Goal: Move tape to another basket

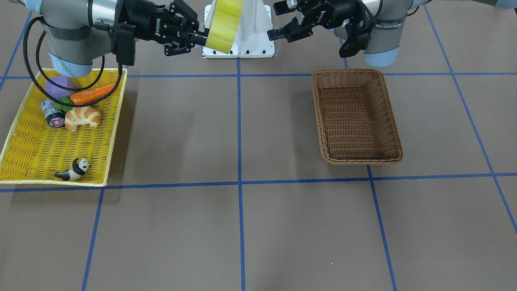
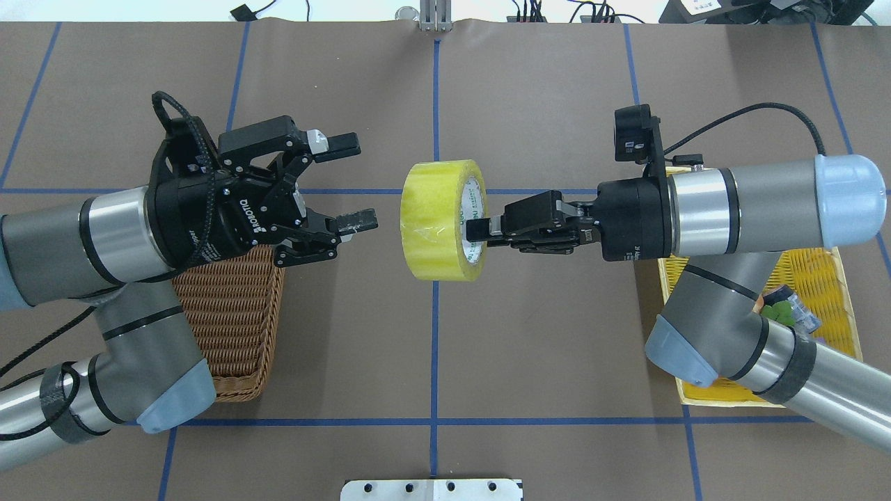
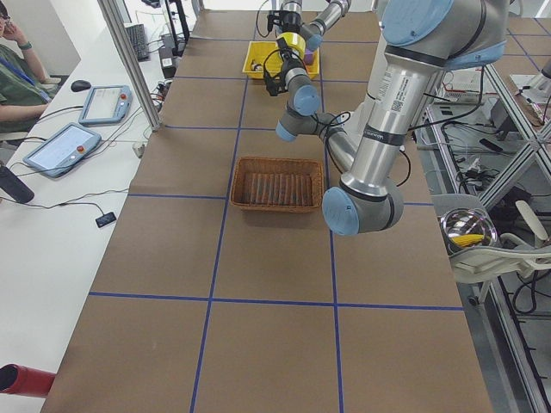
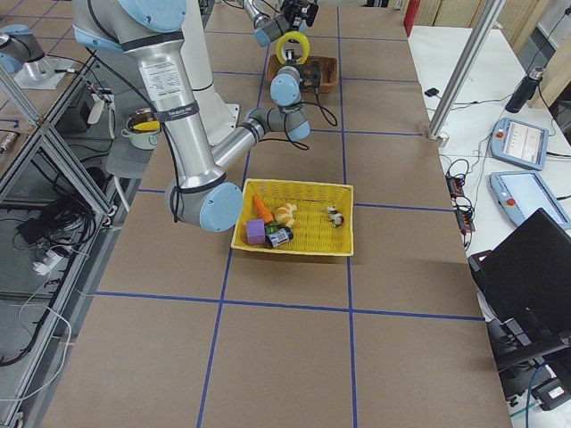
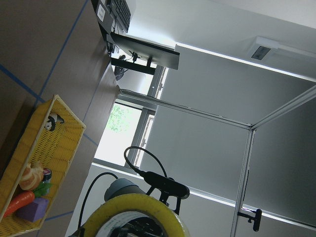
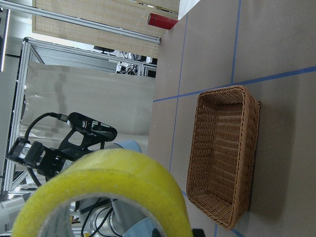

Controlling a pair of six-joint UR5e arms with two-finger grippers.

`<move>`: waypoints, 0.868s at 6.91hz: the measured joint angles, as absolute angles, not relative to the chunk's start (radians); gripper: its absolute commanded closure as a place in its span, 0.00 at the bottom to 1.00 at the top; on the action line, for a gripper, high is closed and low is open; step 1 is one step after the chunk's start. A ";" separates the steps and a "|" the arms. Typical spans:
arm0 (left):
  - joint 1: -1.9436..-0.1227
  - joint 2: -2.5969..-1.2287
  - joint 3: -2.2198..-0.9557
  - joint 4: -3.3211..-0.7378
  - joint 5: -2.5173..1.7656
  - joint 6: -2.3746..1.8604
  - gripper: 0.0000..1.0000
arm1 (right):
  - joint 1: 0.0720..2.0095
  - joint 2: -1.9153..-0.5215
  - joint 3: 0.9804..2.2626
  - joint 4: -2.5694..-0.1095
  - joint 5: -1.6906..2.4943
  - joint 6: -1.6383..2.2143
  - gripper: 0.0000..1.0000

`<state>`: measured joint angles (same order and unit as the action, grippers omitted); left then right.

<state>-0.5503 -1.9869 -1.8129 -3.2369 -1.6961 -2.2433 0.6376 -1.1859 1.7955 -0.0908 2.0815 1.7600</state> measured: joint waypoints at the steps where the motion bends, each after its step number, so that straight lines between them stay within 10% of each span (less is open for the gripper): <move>1: -0.531 -1.993 -1.813 -3.232 -1.685 -2.238 0.03 | 0.613 -1.186 1.795 -0.091 2.063 1.760 1.00; 5: -0.516 -1.998 -1.813 -3.218 -1.677 -2.234 0.07 | 0.553 -1.182 1.794 -0.095 2.031 1.761 1.00; 6: -0.513 -1.998 -1.813 -3.218 -1.677 -2.233 0.22 | 0.544 -1.178 1.793 -0.096 2.016 1.761 1.00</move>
